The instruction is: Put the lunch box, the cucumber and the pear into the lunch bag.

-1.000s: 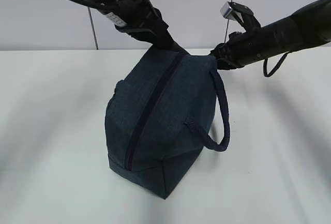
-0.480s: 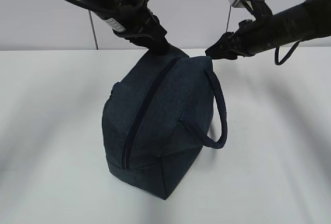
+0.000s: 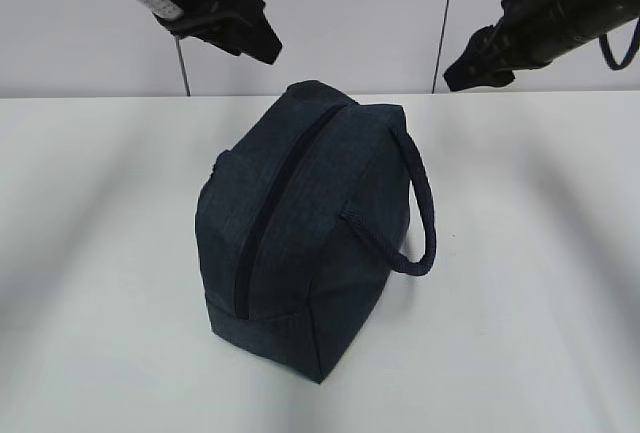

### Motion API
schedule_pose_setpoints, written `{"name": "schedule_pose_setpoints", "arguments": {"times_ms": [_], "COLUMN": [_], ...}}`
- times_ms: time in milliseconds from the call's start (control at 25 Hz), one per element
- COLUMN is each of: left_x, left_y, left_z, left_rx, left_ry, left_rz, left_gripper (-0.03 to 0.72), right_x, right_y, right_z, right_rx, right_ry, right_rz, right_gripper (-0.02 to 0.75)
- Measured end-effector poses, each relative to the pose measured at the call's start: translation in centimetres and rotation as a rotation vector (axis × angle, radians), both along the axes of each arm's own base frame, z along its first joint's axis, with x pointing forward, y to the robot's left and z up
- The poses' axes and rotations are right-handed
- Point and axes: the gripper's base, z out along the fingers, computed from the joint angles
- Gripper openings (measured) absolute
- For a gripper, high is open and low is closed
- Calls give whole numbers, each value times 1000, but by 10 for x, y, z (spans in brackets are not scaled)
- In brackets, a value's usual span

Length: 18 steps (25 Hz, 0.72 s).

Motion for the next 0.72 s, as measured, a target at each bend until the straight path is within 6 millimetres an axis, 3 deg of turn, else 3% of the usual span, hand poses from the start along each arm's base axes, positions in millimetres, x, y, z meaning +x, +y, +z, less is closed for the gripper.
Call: {"name": "schedule_pose_setpoints", "arguments": {"times_ms": [360,560,720], "left_x": [-4,-4,-6], "left_y": [50,72,75], "left_z": [27,24,27], "left_rx": [-3,-2,-3], "left_ry": [22,108,118], "left_rz": [124,198,210], "left_gripper": [359,359,359], "right_x": [-30,-49,-71], "right_y": [-18,-15,-14], "right_z": [14,40,67], "right_rx": [-84,-32,-5], "right_ry": [250,267,262], "right_rz": [-247,-243,-244], "right_gripper": [369,282,252]}}
